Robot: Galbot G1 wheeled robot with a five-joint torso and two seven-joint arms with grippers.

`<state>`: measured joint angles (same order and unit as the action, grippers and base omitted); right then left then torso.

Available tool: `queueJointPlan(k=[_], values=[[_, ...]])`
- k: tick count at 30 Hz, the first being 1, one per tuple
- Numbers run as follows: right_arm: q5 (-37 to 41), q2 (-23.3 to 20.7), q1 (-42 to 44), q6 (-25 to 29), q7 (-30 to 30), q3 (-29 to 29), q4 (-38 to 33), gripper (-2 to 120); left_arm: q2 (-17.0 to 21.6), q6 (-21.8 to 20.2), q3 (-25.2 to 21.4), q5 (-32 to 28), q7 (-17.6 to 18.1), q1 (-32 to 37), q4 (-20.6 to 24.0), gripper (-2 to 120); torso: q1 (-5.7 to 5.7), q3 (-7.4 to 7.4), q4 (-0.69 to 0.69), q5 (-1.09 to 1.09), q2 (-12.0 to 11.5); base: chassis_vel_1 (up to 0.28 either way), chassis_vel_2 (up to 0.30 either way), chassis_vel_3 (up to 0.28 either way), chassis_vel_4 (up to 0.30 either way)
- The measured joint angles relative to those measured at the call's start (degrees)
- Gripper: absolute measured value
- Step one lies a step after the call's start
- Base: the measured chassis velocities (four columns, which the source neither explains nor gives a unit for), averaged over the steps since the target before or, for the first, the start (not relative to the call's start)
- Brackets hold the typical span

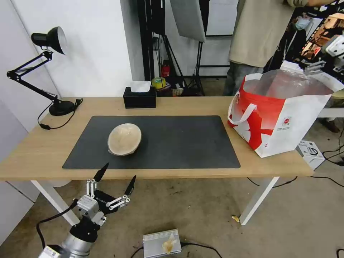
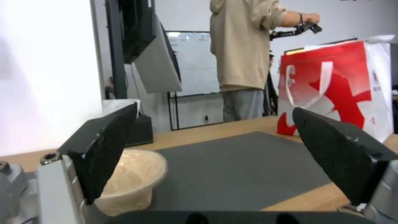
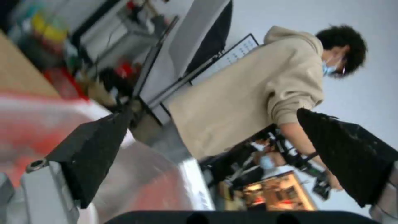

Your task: Pick up the trash from the table and place it into the takeout bag.

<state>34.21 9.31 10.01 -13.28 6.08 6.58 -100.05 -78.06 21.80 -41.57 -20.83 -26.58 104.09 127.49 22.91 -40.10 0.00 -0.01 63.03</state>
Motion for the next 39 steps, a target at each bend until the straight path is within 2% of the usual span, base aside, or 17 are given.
queueJointPlan(k=[3,4,8,13,15,17,21,26,32,39], values=[[9.4,0.0,3.4,-1.6,-8.4,-2.4,-4.9,100,0.5,-0.1,-0.1,-0.6,1.4,0.3,0.7,100,0.0,0.0,0.0,0.0,0.0,0.0,0.0,0.0,0.0],[9.4,0.0,3.4,-1.6,-8.4,-2.4,-4.9,100,0.5,-0.1,-0.1,-0.6,1.4,0.3,0.7,100,0.0,0.0,0.0,0.0,0.0,0.0,0.0,0.0,0.0],[18.6,1.2,8.0,-2.0,-16.2,-6.1,-10.5,100,0.6,-0.3,-0.5,-0.7,1.7,1.1,1.6,100,0.0,0.0,0.0,-0.01,0.0,0.0,0.0,0.0,0.0],[23.8,3.8,12.7,-1.2,-21.2,-10.0,-14.5,100,0.2,0.4,-0.3,-0.4,2.6,1.7,1.8,100,0.0,0.0,0.02,0.0,0.0,0.0,0.0,0.0,0.0],[24.7,5.8,17.3,0.1,-23.1,-13.6,-16.8,100,-0.5,0.6,-0.2,0.1,3.3,2.0,2.1,100,0.0,0.0,0.0,-0.02,0.0,0.0,0.0,0.0,0.0],[24.7,7.2,19.2,1.0,-23.7,-14.4,-17.6,100,-1.0,0.7,-0.4,0.4,3.5,2.4,2.4,100,0.0,0.0,-0.01,-0.01,0.0,0.0,0.0,0.0,0.0],[22.4,13.1,24.4,5.1,-24.1,-14.9,-18.6,100,-1.6,0.8,-1.8,0.7,5.3,3.4,3.9,100,0.0,-0.01,0.02,0.01,0.0,0.0,0.0,0.0,0.0],[19.9,15.6,29.8,8.5,-23.7,-15.6,-20.2,100,-1.2,0.3,-2.0,0.9,7.1,3.2,4.7,100,0.0,0.0,-0.01,0.01,0.0,0.0,0.0,0.0,0.0],[18.4,16.5,34.0,11.0,-23.1,-16.3,-22.0,100,-1.4,-0.6,-1.2,1.6,8.7,2.9,5.2,100,0.0,0.0,0.0,0.0,0.0,0.0,0.0,0.0,0.0],[11.4,19.7,42.5,14.1,-20.4,-18.2,-24.3,100,-2.1,-1.5,0.4,3.1,10.5,2.1,5.4,100,0.0,0.0,0.0,0.0,0.0,0.0,0.0,0.0,0.0]])
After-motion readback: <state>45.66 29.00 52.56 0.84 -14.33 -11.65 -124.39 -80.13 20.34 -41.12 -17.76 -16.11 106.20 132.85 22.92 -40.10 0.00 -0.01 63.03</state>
